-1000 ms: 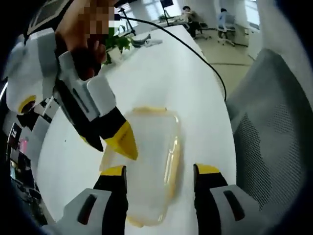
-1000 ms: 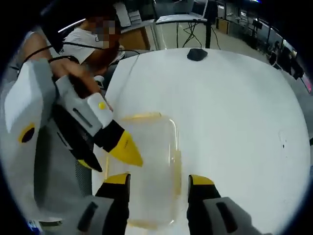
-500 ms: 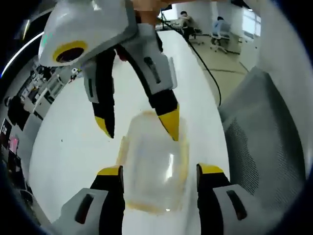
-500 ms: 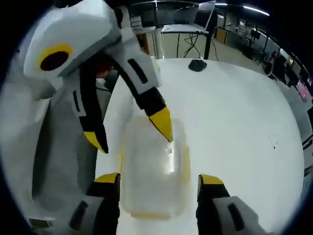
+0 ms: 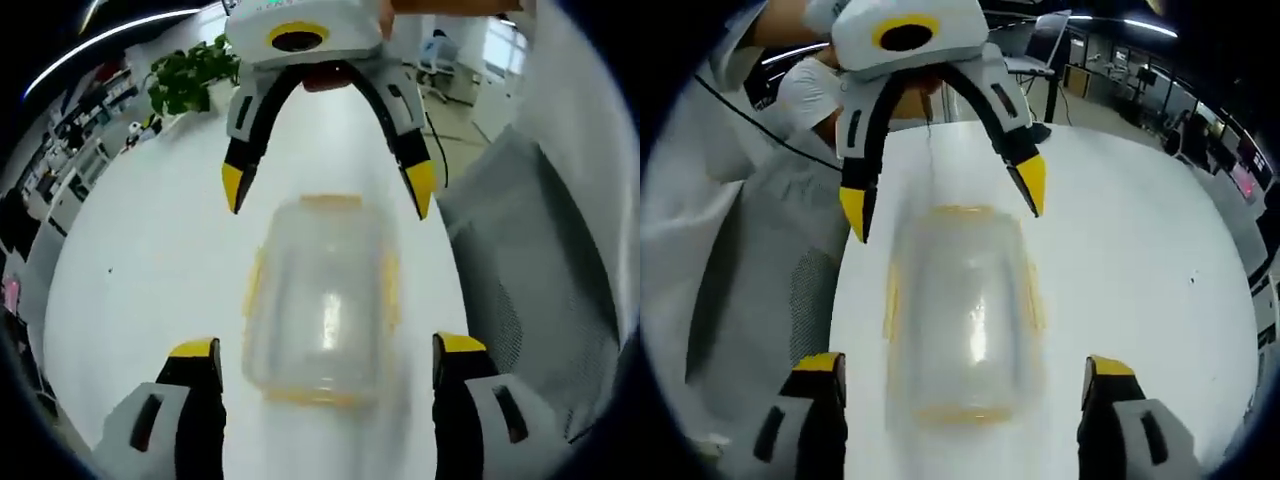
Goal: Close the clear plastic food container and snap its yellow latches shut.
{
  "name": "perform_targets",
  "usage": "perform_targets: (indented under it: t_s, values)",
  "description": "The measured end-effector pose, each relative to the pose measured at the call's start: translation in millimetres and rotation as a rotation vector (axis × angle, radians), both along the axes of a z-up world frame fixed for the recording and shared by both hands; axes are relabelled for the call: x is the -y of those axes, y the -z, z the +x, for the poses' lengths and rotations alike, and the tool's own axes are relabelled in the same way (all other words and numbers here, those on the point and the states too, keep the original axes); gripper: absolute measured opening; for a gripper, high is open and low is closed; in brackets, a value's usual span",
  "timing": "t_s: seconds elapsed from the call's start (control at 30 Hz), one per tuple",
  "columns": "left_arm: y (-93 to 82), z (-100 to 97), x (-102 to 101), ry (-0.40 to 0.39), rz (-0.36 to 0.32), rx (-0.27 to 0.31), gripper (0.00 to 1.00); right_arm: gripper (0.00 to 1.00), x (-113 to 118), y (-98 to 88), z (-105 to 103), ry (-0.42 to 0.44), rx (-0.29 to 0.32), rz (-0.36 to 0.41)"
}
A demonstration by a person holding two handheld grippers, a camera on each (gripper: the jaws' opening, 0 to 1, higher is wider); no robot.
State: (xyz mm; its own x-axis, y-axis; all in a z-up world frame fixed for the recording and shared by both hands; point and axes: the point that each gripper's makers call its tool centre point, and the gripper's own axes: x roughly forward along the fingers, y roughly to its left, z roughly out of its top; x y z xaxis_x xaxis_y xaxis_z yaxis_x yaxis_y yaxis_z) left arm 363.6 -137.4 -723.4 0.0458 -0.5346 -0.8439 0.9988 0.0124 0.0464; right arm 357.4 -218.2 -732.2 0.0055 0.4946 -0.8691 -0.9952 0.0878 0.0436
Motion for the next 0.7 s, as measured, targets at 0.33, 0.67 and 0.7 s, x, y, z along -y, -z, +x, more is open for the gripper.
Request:
perform_targets:
  t_s: [0.33,0.67,0.7]
  values:
    - [25.3,1.1,-7.2,-0.019,0.012,-0.011,0.81,0.87,6.1,18.7,0.3,0.03,0.004,0.0]
    - [31.9,4.4,-7.7,-0.016,0.005,0.036,0.75,0.77,-3.8,26.4,-0.8,-0.034,0.046,-0.021]
    - [31.5,2.9,-8.7,-0.02,-0.002,0.036,0.75,0.77,-3.9,26.3,-0.9,-0.037,0.047,-0.015]
